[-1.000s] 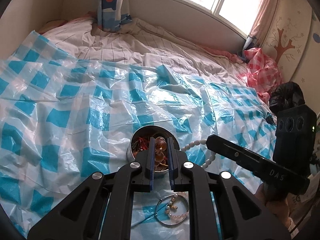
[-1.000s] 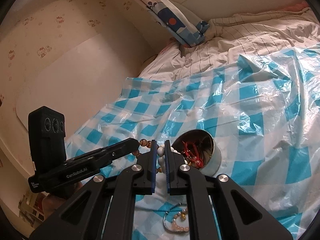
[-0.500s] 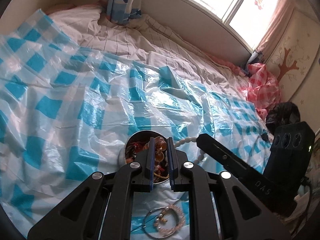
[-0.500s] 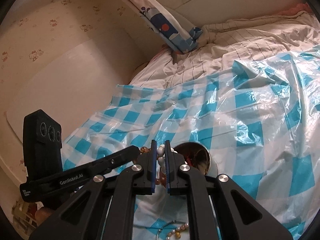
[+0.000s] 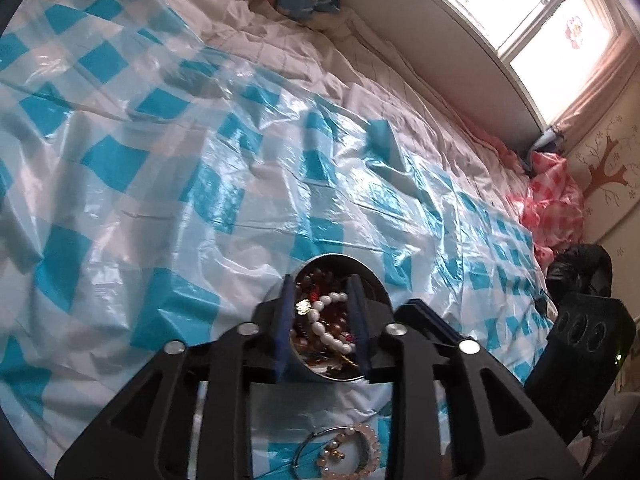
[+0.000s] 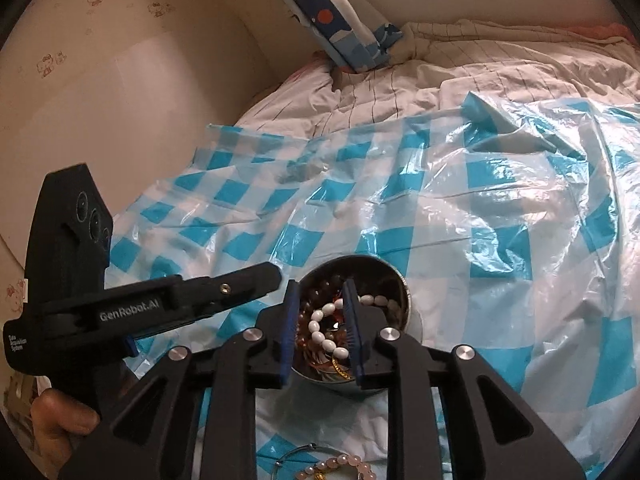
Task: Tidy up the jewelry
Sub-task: 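Lower both bracelets into the tin and open both tools, then withdraw both tools from the tin back toward the dish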
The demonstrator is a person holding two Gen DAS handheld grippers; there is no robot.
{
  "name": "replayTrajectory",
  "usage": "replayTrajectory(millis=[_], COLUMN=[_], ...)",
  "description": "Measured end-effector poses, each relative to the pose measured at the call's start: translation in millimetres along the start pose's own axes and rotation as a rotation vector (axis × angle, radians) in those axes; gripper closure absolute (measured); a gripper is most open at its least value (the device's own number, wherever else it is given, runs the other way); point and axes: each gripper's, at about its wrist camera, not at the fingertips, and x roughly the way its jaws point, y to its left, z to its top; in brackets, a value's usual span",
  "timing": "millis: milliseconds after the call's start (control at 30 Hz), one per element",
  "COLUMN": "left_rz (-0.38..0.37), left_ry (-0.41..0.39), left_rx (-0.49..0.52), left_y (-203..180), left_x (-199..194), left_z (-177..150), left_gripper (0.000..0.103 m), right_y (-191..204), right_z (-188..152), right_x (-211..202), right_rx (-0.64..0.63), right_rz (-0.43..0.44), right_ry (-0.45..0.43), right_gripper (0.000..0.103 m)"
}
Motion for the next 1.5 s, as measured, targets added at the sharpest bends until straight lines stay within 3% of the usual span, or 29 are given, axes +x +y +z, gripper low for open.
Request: replayTrajectory(millis=[200,400,667,800,1033,1200,1300,1333,1367,1433,1500], left_rz=[0.028,0.088,0.149,0.201,0.263,0.266,0.259,0.259,0.258,0.259,0.264], left_ry=[-0.015,0.001,0.18,0.238,0.3,0.287,0.29,0.291,0.292,0.295,0.295], left_rx=[0.023,0.127,0.405,0.502,0.515,0.525,0.531,0.533,0.536,0.54,0.549], left_y=[3.5,-4.0,-29.4,-38.8,-30.7,-29.1,-29.0,-29.0,-28.7,-28.5,-29.5], left_x=[-15.3,-28.8,-11.8,0.1,15.6,15.5,15.6,15.5,15.7,16.7,17.5], left_z=[0.4,-10.9,-57.4,-82.6,-108.8,-111.6,-110.7,-110.7,-110.5,-110.1,-110.9], left_gripper=[0.073,0.071,0.071,0.071,0.07,0.07,0.07,0.07,0.07,0.07,0.07], right_y=[-1.6,-5.0,-4.1,-8.8,-13.7,-11.6,-12.9,-12.7,-13.4,-17.6,-18.2], right_z=[2.1,-2.0,-24.3,-40.3,-67.2,-78.6,-84.8,-85.0,-84.8,-81.7,-76.7], right_x=[-10.0,-23.3,-39.6,-38.3,-30.8,-17.6,-5.5,-3.4,-2.3,-4.5,-11.0], right_rx=[0.011,0.004,-0.086,-0.083,-0.021,-0.035,-0.002,-0.002,0.006,0.043,0.042], right_rz=[-0.019,-0.042,-0.126,-0.093,-0.029,-0.066,-0.026,-0.02,-0.006,0.025,0.025], right_ry=[-0.013,0.037,0.177,0.278,0.379,0.417,0.436,0.436,0.435,0.424,0.4], right_gripper=[0.075,0.074,0.071,0.07,0.07,0.07,0.07,0.072,0.083,0.094,0.094])
